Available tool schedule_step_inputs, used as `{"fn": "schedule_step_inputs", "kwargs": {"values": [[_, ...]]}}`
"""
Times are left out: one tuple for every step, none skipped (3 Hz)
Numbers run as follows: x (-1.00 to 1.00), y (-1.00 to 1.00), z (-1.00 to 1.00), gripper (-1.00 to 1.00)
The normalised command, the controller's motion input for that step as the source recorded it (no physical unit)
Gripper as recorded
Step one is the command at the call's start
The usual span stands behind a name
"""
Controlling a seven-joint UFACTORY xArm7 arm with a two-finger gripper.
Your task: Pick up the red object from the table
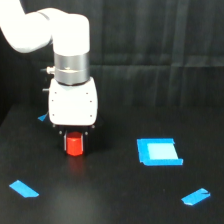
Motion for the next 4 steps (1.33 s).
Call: {"fn": "schedule_step_inputs", "kwargs": {"values": [[0.13, -0.05, 1.0, -0.98], [0.16, -0.1, 0.91, -1.0], [0.03, -0.07, 1.0, -0.99], [0.07, -0.03, 0.98, -1.0]]}}
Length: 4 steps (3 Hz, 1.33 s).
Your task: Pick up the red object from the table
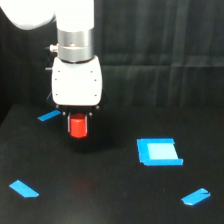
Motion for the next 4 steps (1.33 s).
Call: {"fn": "schedule_step_inputs", "kwargs": {"values": [[0.12, -0.05, 0.94, -1.0], [0.1, 0.04, 0.96, -1.0], [0.12, 0.01, 0.66, -1.0], [0.02, 0.07, 0.5, -0.99]]}}
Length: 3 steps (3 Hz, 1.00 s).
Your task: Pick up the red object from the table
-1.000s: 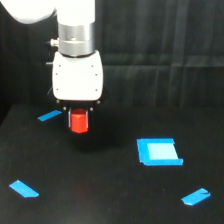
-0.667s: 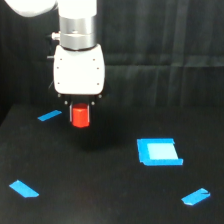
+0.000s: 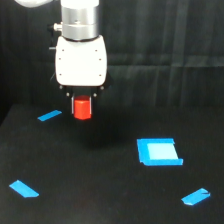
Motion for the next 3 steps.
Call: {"fn": "schedule_step_inputs", "kwargs": {"values": [[-0.05, 0.03, 0.21, -0.96], [0.03, -0.01, 0.2, -0.97], [0.0, 0.07, 0.13, -0.98]]}}
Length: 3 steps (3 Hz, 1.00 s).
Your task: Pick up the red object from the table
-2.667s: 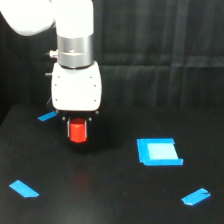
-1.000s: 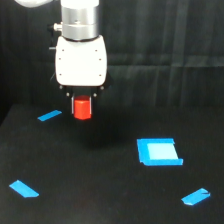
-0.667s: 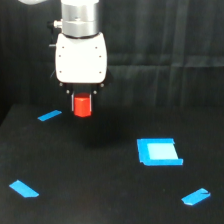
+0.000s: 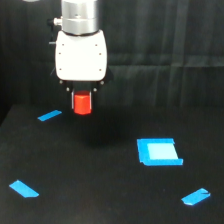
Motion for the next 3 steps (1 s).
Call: {"fn": "schedule_step_inputs", "kwargs": {"values": [[0.06, 0.06, 0.15, -1.0], [0.04, -0.05, 0.17, -1.0], [-0.05, -0.07, 0.17, -1.0]]}}
